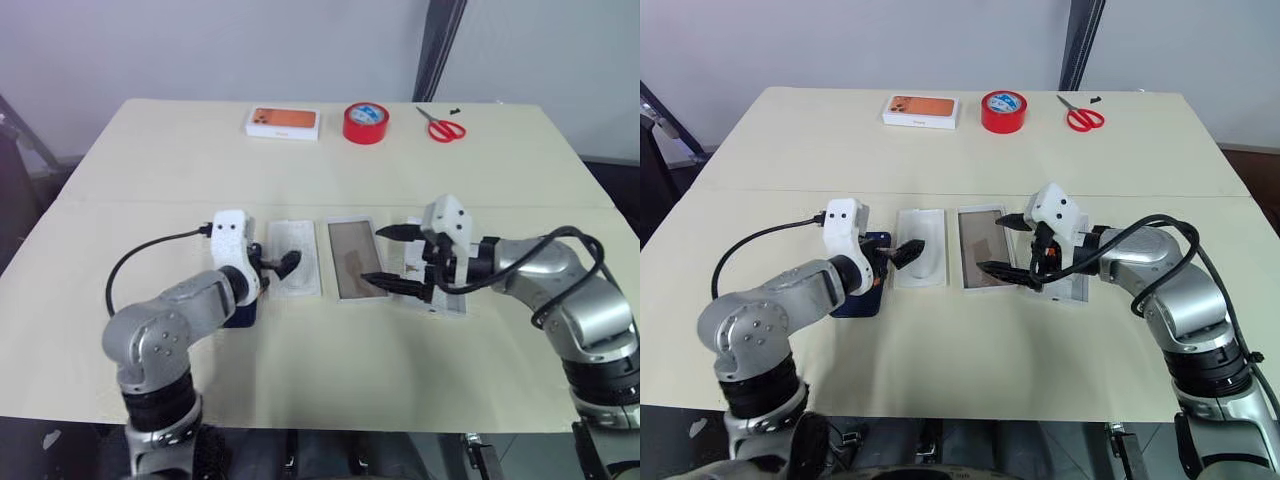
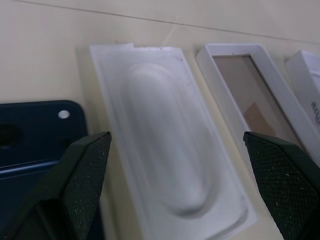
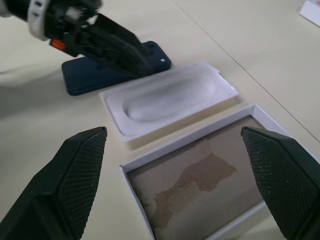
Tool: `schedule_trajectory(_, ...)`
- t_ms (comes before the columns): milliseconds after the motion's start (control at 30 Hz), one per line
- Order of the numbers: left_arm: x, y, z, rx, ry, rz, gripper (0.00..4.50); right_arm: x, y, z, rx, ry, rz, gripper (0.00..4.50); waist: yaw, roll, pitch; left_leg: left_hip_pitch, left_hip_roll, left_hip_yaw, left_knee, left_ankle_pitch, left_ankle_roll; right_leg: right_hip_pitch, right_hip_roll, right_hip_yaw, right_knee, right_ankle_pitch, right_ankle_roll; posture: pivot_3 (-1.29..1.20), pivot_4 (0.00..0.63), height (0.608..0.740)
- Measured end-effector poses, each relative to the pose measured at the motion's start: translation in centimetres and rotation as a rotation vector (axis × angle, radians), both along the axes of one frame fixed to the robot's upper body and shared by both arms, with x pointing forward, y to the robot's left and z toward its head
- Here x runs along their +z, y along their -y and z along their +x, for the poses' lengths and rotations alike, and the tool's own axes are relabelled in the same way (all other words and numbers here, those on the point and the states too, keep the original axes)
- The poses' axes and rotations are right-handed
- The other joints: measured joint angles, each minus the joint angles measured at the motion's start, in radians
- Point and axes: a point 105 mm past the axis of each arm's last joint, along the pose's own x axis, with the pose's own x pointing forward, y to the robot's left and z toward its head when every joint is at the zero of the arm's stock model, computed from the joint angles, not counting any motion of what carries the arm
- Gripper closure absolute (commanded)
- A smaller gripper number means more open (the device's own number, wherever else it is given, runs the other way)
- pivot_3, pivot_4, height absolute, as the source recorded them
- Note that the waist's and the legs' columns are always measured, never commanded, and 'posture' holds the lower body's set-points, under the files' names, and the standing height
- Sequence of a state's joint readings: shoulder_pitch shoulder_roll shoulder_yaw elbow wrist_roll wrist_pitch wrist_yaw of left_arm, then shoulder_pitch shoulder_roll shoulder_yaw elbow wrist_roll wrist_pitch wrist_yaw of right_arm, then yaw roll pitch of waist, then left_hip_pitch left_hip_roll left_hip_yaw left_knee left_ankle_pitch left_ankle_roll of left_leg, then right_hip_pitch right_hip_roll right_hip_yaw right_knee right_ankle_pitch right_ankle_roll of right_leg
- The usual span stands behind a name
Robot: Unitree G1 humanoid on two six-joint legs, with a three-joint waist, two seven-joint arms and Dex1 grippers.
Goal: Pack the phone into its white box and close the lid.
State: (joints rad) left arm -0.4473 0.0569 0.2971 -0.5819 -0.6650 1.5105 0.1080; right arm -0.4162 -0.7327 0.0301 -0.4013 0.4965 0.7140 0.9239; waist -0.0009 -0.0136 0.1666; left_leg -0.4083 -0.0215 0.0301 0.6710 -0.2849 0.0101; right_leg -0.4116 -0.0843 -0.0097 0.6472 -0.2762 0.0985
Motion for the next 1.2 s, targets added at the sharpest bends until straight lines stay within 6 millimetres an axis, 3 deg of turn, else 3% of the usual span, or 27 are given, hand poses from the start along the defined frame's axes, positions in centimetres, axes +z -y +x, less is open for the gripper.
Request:
schedule_trajectory(167, -1.4, -0.5, 0.2, 0.045, -0.106, 0.021, 0.04, -0.5, 0.1, -0.2, -0.020, -0.019, -0.003, 0.00, 0.003, 0.000, 0.000, 0.000, 0.002, 0.000, 0.003, 0.000, 0.000, 0.000, 0.002, 0.000, 0.001, 0.000, 0.000, 0.00, 0.150, 0.725)
schedule_trajectory(433, -1.8, -0.9, 1.0, 0.098, -0.140, 0.031, 0.04, -1.0, 0.3, -0.4, -0.034, -0.031, -0.001, 0.00, 0.013, 0.000, 0.000, -0.001, 0.002, 0.000, 0.007, -0.001, 0.000, 0.002, 0.002, 0.000, 0.000, 0.000, 0.000, 0.00, 0.150, 0.725)
schedule_trajectory(700, -2.2, 2.0, 1.1, 0.027, -0.181, -0.045, 0.04, -0.9, 0.0, -0.7, -0.036, -0.014, -0.001, 0.00, 0.013, 0.000, 0.000, -0.002, 0.002, 0.000, 0.008, -0.001, 0.001, 0.002, 0.001, 0.000, 0.000, 0.000, 0.000, 0.00, 0.150, 0.725)
schedule_trajectory(1067, -2.4, 2.1, 1.5, 0.044, -0.214, -0.096, 0.04, -1.0, 0.0, -0.9, -0.042, -0.016, 0.003, 0.00, 0.013, 0.000, 0.000, -0.002, 0.002, 0.000, 0.008, -0.001, 0.001, 0.002, 0.001, 0.000, 0.000, 0.000, 0.000, 0.00, 0.150, 0.725)
schedule_trajectory(1200, -2.7, 1.4, 1.9, 0.089, -0.249, -0.162, 1.27, -1.0, 0.1, -0.9, -0.044, -0.015, -0.003, 0.00, 0.012, 0.000, 0.000, -0.001, 0.002, 0.000, 0.008, -0.001, 0.001, 0.002, 0.001, 0.000, 0.000, 0.000, 0.000, 0.00, 0.150, 0.725)
